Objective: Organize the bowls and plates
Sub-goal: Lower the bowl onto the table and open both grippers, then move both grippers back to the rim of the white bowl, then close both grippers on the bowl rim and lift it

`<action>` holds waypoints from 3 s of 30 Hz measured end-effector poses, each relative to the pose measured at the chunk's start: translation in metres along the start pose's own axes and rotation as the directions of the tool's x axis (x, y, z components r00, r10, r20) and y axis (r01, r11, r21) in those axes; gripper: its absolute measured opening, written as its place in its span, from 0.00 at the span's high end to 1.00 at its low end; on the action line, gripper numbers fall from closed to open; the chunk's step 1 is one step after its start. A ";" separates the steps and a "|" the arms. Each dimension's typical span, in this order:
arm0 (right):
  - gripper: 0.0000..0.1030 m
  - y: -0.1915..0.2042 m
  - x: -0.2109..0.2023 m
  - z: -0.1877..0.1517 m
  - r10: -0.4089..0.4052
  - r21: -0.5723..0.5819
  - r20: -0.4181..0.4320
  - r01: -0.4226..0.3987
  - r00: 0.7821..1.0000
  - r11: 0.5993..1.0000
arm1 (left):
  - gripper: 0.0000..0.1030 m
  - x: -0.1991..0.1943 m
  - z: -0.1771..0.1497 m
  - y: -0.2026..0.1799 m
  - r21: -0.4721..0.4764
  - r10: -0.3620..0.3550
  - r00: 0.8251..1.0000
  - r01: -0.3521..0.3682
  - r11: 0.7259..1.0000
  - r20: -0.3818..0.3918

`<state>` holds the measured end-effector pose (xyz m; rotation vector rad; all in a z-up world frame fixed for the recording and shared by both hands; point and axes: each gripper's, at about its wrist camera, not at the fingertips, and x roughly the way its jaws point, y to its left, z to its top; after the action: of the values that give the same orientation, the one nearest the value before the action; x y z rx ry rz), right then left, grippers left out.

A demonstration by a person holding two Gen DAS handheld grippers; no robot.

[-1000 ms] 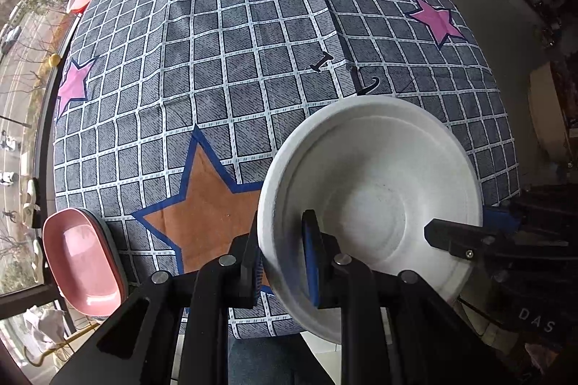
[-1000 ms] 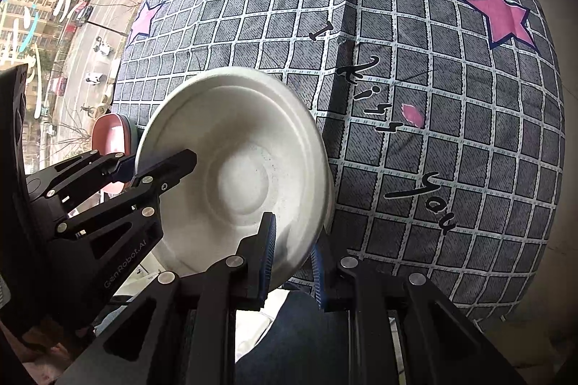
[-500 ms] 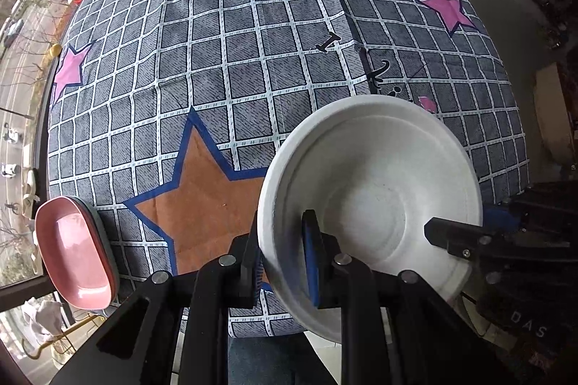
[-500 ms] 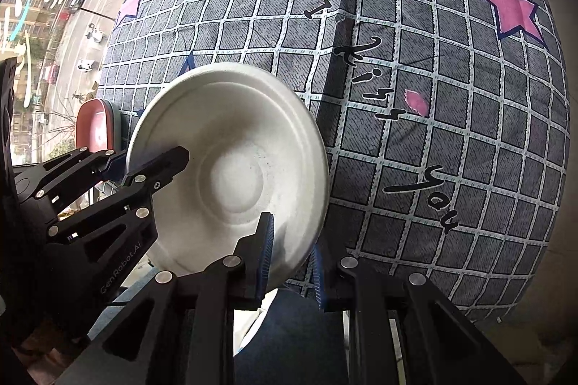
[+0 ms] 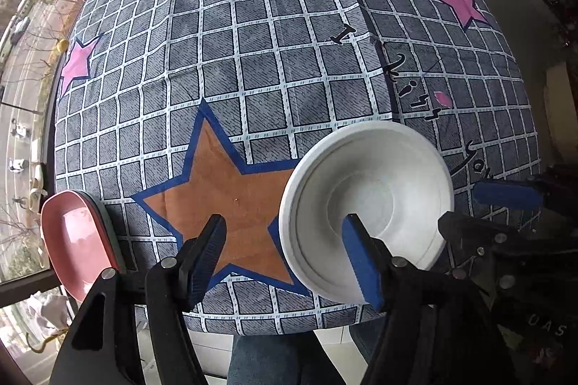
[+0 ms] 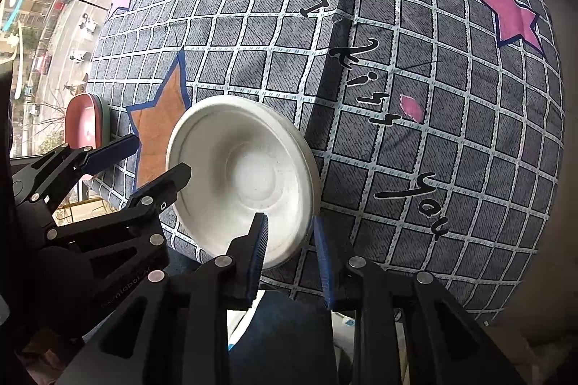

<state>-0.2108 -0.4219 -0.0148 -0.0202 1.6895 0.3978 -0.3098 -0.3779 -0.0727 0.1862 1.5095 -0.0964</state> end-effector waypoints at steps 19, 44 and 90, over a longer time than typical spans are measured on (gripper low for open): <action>0.20 -0.029 -0.006 -0.002 -0.034 0.066 0.015 0.033 0.999 0.997 | 0.16 -0.001 -0.002 0.010 -0.039 0.037 0.999 -0.039 0.998 -0.031; 0.19 -0.018 0.009 -0.008 -0.029 0.059 -0.023 0.031 0.999 0.998 | 0.16 -0.001 -0.010 0.006 -0.048 0.047 0.998 -0.049 0.998 -0.043; 0.00 -0.035 0.079 0.000 -0.017 0.220 -0.144 0.049 0.989 0.974 | 0.00 0.128 -0.001 0.042 -0.205 -0.067 0.986 0.035 0.978 -0.155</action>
<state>-0.2151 -0.4379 -0.0993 0.0908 1.8630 0.1824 -0.2951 -0.3299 -0.1978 -0.0084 1.6748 0.0320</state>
